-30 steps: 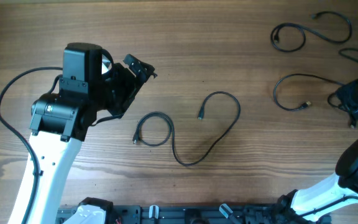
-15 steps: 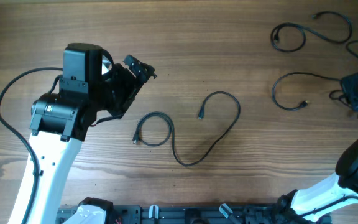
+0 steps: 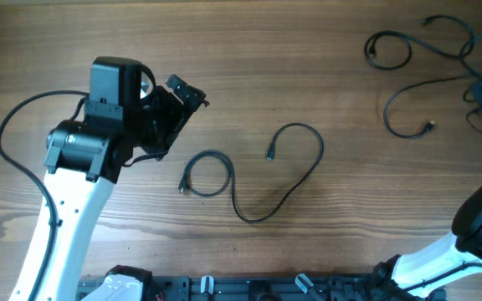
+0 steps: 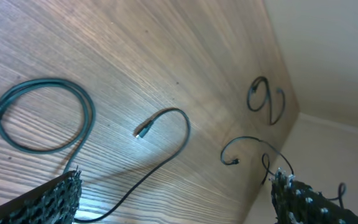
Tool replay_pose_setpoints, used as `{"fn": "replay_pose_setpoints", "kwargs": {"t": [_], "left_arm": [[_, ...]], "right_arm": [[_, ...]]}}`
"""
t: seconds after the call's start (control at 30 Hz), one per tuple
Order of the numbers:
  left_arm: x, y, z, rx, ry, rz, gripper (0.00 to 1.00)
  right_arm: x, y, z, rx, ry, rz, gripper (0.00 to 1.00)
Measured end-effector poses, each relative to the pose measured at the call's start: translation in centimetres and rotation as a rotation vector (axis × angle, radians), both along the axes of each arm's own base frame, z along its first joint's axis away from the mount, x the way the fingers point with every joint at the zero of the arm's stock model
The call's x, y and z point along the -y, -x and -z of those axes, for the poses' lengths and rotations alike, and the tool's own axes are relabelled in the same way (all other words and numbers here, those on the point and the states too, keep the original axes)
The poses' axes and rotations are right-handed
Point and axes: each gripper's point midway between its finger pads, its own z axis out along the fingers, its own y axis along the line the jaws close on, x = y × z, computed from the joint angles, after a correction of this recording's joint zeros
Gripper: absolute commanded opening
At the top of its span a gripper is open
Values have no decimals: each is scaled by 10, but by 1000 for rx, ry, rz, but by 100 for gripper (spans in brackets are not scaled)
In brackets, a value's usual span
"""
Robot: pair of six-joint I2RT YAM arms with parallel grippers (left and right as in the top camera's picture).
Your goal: Untangle cables
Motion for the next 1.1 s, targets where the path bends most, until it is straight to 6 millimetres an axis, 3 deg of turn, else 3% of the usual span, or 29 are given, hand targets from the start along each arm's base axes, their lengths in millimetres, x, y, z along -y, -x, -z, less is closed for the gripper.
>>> {"fn": "replay_pose_setpoints", "kwargs": {"t": [0.03, 0.1, 0.17, 0.2, 0.27, 0.33, 0.43, 0.47, 0.5, 0.57, 0.6, 0.63, 0.77, 0.83, 0.87, 1.03, 1.1], "left_arm": [[0, 0, 3, -13, -3, 0, 100], [0, -1, 8, -30, -8, 0, 100], [0, -1, 8, -31, -7, 0, 100], [0, 1, 9, -37, -9, 0, 100], [0, 0, 9, -37, -9, 0, 100], [0, 0, 9, -34, -8, 0, 100], [0, 0, 8, -32, -10, 3, 100], [0, 0, 9, -30, -14, 9, 100], [0, 0, 9, -21, -24, 26, 100], [0, 0, 9, -11, -35, 43, 100], [0, 0, 9, -7, -40, 50, 100], [0, 0, 8, -5, -42, 53, 100], [0, 0, 8, 2, -50, 66, 100], [0, 0, 9, 6, -55, 73, 100], [0, 0, 9, 6, -56, 74, 100], [-1, 0, 9, 8, -60, 74, 100], [-1, 0, 9, 8, -60, 74, 100]], "right_arm": [[-1, 3, 6, -21, -10, 3, 100], [-9, 2, 21, -52, -45, -46, 100], [-29, -2, 43, -66, -148, -129, 100], [-44, -4, 48, -62, -207, -189, 100], [-53, 1, 47, -77, -239, -217, 100], [-66, 0, 16, -13, -251, -271, 100], [-106, 4, -74, 177, -282, -415, 96], [-117, 7, -81, 177, -296, -438, 85], [-128, 8, -79, 159, -304, -466, 64], [-143, 1, -65, 111, -288, -501, 52], [-156, -3, -46, 61, -283, -518, 52], [-167, -8, -27, 27, -284, -540, 59], [-192, -24, 38, -98, -281, -578, 61], [-191, -20, 65, -180, -258, -540, 52], [-188, -19, 77, -214, -247, -514, 43], [-182, -27, 98, -215, -231, -493, 4], [-187, -38, 93, -167, -227, -513, 4]]}}
